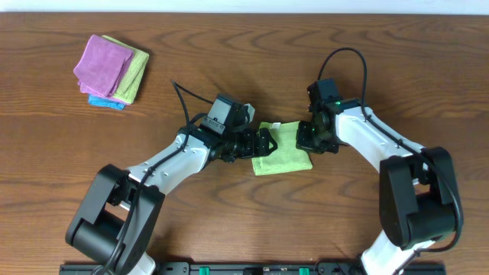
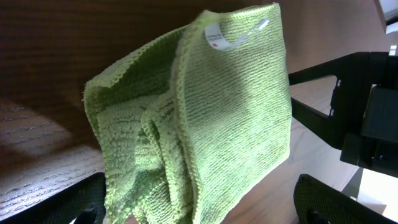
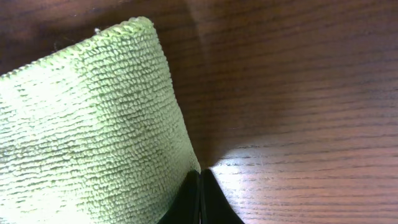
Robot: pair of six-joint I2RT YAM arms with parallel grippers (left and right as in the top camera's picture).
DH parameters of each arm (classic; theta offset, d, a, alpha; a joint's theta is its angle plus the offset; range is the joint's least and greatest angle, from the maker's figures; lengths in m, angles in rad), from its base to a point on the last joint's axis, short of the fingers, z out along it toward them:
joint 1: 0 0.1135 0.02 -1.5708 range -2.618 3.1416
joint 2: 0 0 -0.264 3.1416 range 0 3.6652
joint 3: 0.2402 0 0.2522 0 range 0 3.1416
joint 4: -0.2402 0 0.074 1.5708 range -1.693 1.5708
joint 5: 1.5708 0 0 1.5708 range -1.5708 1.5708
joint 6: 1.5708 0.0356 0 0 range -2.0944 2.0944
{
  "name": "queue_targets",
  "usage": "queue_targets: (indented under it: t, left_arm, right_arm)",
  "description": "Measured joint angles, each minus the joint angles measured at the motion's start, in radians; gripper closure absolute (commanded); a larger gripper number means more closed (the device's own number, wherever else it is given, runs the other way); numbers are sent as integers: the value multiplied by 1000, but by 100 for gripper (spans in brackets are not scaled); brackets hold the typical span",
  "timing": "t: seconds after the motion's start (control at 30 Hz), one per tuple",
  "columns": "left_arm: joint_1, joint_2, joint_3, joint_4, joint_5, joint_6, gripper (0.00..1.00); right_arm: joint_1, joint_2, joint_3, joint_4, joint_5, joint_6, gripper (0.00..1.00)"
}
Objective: Fold the cloth
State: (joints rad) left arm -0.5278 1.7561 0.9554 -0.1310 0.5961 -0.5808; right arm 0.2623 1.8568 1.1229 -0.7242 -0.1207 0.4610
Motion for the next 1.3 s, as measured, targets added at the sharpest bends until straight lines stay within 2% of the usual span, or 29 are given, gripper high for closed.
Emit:
queue_targets:
  t: [0.43,0.7,0.77,0.87,0.9,1.0,1.3]
  left_arm:
    - [-2,60,8,-84,6,22,5]
    - [-4,89,8,14,55,3,4]
    - [-4,100,9,32,82,-2,0]
    - [-5,115,14,36,107,-13,30]
    - [-5,126,15,37,116,-13,57]
    - [-5,158,15,33,119,-23,94]
    - [24,185,14,35,141,-24,94]
  right_arm:
    - [0,0,0,0,-10,2,98]
    - [0,0,0,0,-29,2,98]
    - [0,0,0,0,-34,2,98]
    - [0,0,0,1,-41,2,98]
    - [0,0,0,1,-45,2,98]
    - [0,0,0,3,-61,2,98]
    - [-1,0,6,-59,-86,-21,99]
